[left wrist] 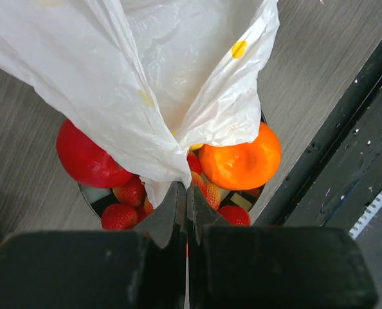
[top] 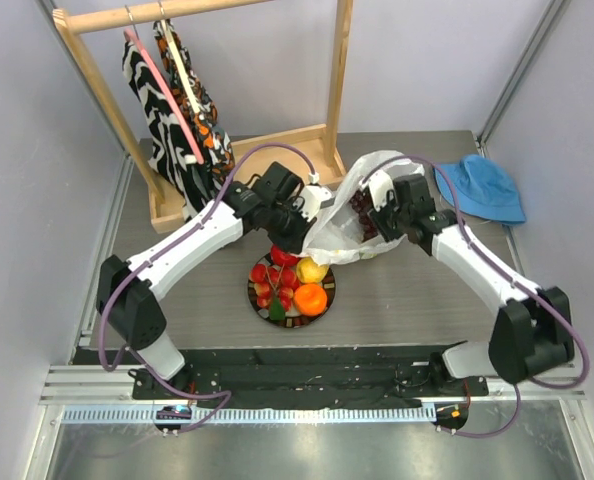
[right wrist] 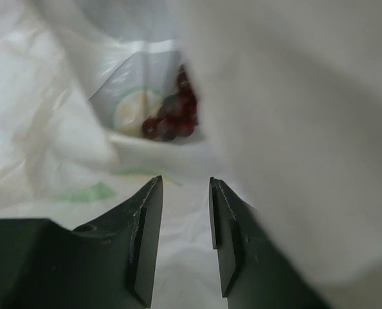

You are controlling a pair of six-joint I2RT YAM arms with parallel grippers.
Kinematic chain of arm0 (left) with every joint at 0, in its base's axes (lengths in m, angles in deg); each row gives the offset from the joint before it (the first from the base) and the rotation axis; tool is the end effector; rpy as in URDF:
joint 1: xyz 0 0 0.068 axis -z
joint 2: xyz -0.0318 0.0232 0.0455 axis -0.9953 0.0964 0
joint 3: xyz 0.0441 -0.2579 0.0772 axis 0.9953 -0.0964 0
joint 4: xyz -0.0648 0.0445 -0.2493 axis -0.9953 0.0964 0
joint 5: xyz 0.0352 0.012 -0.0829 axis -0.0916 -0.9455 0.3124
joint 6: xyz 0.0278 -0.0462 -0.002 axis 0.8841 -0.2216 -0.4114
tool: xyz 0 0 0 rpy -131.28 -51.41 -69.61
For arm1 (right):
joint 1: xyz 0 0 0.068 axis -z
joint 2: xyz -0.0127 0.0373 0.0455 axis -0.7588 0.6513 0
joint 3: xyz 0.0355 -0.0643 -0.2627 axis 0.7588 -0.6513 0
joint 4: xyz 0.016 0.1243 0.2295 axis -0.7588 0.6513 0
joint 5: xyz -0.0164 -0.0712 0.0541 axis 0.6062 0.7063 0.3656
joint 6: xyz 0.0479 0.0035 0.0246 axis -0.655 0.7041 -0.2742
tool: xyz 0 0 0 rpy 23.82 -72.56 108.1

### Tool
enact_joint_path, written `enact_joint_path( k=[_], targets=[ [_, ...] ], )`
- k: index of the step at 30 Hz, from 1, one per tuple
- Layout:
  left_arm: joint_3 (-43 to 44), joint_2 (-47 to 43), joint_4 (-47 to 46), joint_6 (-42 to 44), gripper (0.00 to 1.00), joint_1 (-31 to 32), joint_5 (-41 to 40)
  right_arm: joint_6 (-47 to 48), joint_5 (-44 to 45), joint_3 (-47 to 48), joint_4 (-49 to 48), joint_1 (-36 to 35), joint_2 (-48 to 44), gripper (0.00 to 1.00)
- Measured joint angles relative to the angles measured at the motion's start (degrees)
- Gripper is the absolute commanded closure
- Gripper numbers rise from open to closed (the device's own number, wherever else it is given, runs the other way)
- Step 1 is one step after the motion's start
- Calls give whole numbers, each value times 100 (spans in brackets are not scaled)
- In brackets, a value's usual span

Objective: Take the fake fruits out of the plastic bag
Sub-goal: Adjust the plastic bag at the center of the board.

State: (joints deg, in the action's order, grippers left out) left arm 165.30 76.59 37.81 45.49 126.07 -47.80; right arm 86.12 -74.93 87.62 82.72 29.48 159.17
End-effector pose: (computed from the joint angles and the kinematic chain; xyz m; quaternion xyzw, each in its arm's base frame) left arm 0.2513 -0.2366 0.3184 0.4239 0.8507 -0.2156 0.2240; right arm 0.2646 0.0971 0.2669 -0.3615 0.8420 -0.0038 0.4004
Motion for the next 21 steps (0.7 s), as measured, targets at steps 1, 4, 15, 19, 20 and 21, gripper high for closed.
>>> enact_joint_path(
  k=[1,4,15,19,20,21],
  targets=[
    [50,63,-2,-20,100,0,-2,-76,2,188,-7,98,232,58],
    [260,282,-39,-125,100,0,0,-313,-15,800,-48,313,946,56],
    [459,339,-160,-337,100,0,142,-1043,-210,2131,-81,385,2669,22],
    [459,341,-190,-332,100,0,188,-1320,-22,2369,-109,387,3375,21],
    [459,341,-197,-330,100,0,197,-1364,66,2448,-116,385,3528,21],
    [459,341,-201,-326,100,0,199,-1392,144,2562,-122,385,3722,22]
  ],
)
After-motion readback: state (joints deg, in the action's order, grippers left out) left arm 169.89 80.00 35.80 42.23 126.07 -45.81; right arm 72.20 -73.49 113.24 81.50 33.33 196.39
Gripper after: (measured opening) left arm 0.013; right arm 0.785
